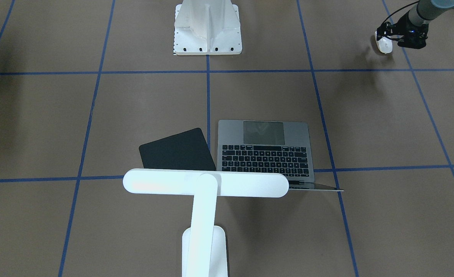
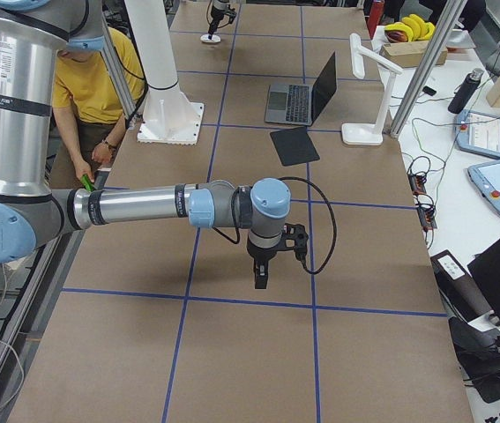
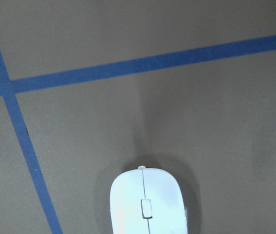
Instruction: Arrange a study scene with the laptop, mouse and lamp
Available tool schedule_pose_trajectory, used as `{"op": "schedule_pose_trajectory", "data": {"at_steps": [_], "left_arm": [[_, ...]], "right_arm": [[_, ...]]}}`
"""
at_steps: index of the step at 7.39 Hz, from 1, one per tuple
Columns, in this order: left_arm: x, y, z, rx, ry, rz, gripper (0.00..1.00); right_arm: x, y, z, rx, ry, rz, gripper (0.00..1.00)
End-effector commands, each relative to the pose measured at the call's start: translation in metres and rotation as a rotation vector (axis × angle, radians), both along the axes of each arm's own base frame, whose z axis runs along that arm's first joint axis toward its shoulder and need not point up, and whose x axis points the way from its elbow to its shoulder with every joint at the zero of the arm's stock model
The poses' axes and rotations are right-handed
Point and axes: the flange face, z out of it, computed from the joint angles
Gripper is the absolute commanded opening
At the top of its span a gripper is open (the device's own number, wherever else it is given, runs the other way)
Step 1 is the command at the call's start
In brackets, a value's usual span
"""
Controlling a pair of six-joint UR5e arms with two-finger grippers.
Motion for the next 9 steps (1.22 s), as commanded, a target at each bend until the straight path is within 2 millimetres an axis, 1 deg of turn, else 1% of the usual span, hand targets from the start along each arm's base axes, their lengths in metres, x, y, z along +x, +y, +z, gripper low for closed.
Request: {"op": "schedule_pose_trajectory", "data": {"at_steps": [1,2,3,5,7,8,9], "left_arm": [[0.011,0.007,0.000,-0.025,-0.002,0.017,1.00],[0.012,0.008,0.001,-0.024,-0.005,0.022,0.98],[0.012,0.009,0.002,-0.025,-0.008,0.026,0.89],[0.012,0.011,0.005,-0.026,-0.013,0.037,0.66],[0.009,0.012,0.003,-0.023,0.002,0.036,0.33],[0.003,0.012,-0.001,-0.018,0.031,0.030,0.19],[-0.002,0.013,-0.011,-0.019,0.050,0.031,0.15]], "right_arm": [[0.000,0.000,0.000,0.000,0.001,0.000,1.00],[0.000,0.000,0.000,0.000,0.002,0.000,1.00],[0.000,0.000,0.000,0.000,0.002,0.000,1.00],[0.000,0.000,0.000,0.000,0.002,0.000,1.00],[0.000,0.000,0.000,0.000,0.002,0.000,1.00],[0.000,0.000,0.000,0.000,0.002,0.000,1.00],[0.000,-0.001,-0.001,0.002,0.000,0.000,1.00]]}}
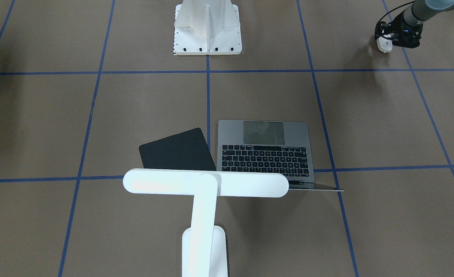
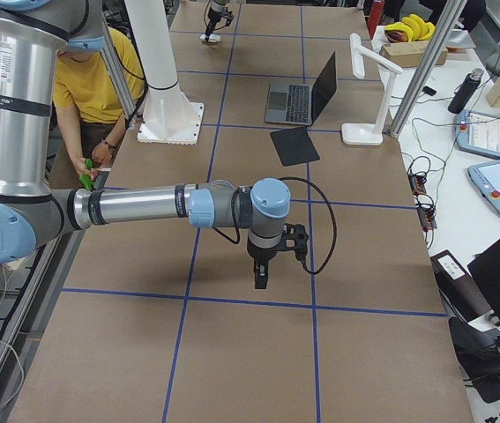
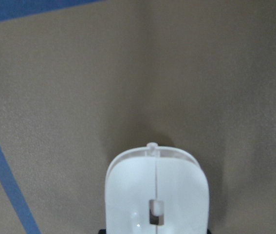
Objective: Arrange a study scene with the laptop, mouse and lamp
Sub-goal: 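Carry the white mouse with the left gripper toward the mouse pad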
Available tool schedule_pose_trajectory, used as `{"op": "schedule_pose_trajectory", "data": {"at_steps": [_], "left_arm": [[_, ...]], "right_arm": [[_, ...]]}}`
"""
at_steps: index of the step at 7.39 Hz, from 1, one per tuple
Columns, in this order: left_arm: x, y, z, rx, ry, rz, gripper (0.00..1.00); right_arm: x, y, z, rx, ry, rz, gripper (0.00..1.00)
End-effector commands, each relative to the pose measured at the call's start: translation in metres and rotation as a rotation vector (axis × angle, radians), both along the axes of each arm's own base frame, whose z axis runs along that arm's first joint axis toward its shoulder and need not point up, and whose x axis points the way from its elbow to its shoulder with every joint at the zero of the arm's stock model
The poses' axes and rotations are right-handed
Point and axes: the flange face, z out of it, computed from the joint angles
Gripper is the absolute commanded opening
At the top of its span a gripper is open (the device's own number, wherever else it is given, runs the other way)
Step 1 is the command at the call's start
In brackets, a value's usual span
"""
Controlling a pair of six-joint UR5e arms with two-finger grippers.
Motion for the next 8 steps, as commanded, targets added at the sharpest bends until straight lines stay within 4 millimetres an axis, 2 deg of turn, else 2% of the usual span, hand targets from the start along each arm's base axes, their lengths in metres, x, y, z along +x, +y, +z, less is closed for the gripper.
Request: {"op": "schedule_pose_trajectory", "data": {"at_steps": [1,2,3,6,7,8], "left_arm": [[-0.011,0.002,-0.029,-0.007,0.047,-0.006,0.14],[-0.012,0.005,-0.051,-0.047,0.080,0.005,0.11],[-0.010,-0.001,-0.068,-0.077,0.110,-0.022,0.08],[-0.001,-0.013,-0.099,-0.080,0.131,-0.061,0.05],[0.013,-0.021,-0.117,-0.079,0.137,-0.073,0.05],[0.038,-0.037,-0.144,-0.082,0.123,-0.095,0.05]], "right_arm": [[0.000,0.000,-0.001,0.000,-0.001,0.001,1.00],[0.000,0.000,-0.001,0.001,-0.001,0.000,1.00],[0.003,0.000,-0.001,0.001,-0.001,0.008,1.00],[0.021,0.010,0.009,0.043,0.000,-0.031,1.00],[0.025,0.018,0.015,0.030,-0.001,-0.024,1.00],[0.029,0.022,0.018,0.027,-0.003,-0.020,1.00]]}}
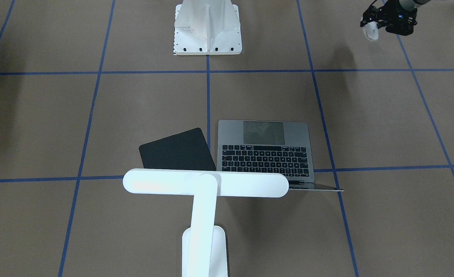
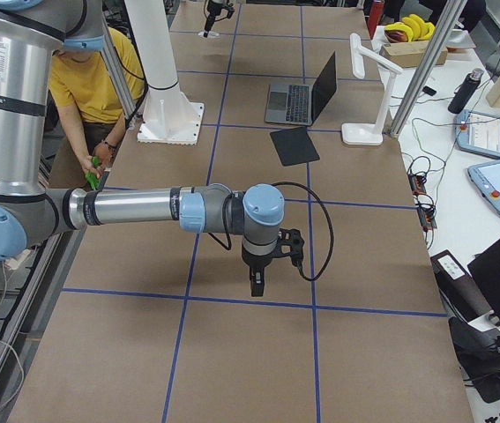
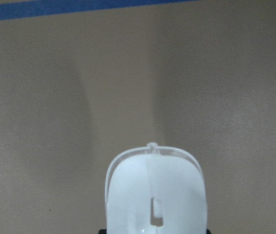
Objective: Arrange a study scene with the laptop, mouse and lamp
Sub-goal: 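Carry the white mouse with the left gripper toward the mouse pad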
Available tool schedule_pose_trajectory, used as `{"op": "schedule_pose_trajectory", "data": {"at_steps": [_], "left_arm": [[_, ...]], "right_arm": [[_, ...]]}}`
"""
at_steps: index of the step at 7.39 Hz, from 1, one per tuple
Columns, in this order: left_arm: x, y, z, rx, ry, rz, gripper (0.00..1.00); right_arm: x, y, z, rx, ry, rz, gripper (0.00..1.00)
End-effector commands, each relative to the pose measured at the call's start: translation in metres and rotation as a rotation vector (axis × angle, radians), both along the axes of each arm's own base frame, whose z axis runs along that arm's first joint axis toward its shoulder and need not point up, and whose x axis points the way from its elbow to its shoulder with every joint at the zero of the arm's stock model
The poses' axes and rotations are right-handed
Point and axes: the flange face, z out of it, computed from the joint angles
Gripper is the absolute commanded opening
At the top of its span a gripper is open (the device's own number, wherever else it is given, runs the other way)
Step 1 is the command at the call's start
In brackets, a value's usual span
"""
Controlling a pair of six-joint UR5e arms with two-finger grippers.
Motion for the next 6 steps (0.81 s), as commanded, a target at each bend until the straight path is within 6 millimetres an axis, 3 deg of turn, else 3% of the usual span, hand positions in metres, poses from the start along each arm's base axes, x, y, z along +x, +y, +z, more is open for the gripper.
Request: {"op": "schedule_pose_trajectory", "data": {"at_steps": [1,4,5,6], "left_arm": [[0.051,-0.032,-0.064,-0.013,-0.037,-0.037,0.04],[0.126,-0.096,-0.168,-0.018,-0.061,-0.107,0.02],[0.154,-0.120,-0.211,-0.026,-0.082,-0.127,0.02],[0.182,-0.144,-0.266,-0.030,-0.098,-0.147,0.02]], "right_arm": [[0.011,0.013,0.010,0.006,0.000,-0.013,1.00],[0.029,0.033,0.026,0.041,0.002,-0.054,1.00],[0.032,0.034,0.030,0.043,0.001,-0.061,1.00],[0.032,0.033,0.031,0.040,0.001,-0.058,1.00]]}}
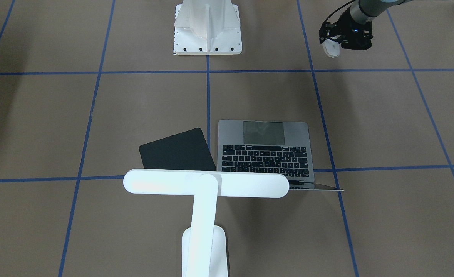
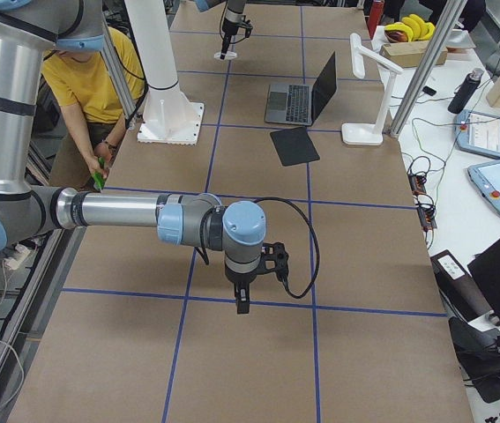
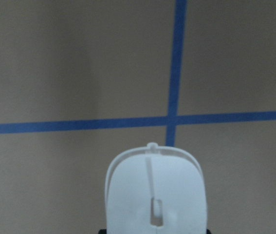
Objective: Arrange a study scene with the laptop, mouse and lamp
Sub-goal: 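Carry the white mouse with the left gripper toward the mouse pad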
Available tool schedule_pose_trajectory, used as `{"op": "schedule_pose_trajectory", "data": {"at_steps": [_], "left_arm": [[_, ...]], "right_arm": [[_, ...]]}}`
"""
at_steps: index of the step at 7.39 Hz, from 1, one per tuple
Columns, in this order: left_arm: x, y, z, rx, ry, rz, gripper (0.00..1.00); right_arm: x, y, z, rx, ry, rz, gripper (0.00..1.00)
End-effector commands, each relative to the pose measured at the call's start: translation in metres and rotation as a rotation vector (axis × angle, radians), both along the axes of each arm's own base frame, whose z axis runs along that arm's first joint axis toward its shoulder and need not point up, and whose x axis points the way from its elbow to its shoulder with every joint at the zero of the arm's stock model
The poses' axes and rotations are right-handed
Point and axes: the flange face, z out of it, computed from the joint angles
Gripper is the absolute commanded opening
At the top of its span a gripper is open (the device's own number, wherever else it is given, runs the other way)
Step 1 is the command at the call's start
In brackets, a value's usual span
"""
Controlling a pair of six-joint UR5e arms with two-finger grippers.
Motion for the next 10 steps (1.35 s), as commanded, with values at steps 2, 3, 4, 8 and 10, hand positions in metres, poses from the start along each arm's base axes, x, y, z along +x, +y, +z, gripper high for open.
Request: {"op": "schedule_pose_trajectory", "data": {"at_steps": [2,3,4,8,10], "left_arm": [[0.104,-0.079,-0.163,-0.026,-0.064,-0.044,0.02],[0.127,-0.098,-0.185,-0.015,-0.062,-0.057,0.02],[0.155,-0.117,-0.210,0.001,-0.069,-0.073,0.02],[0.284,-0.223,-0.263,-0.016,-0.079,-0.116,0.02],[0.326,-0.268,-0.259,-0.027,-0.068,-0.151,0.02]], "right_arm": [[0.002,-0.001,0.003,-0.010,-0.001,0.010,1.00],[0.002,-0.003,0.011,-0.019,-0.005,0.010,1.00],[0.002,-0.007,0.016,-0.025,-0.006,0.010,1.00],[0.002,-0.010,0.015,-0.024,-0.007,0.012,1.00],[0.002,-0.010,0.015,-0.024,-0.007,0.012,1.00]]}}
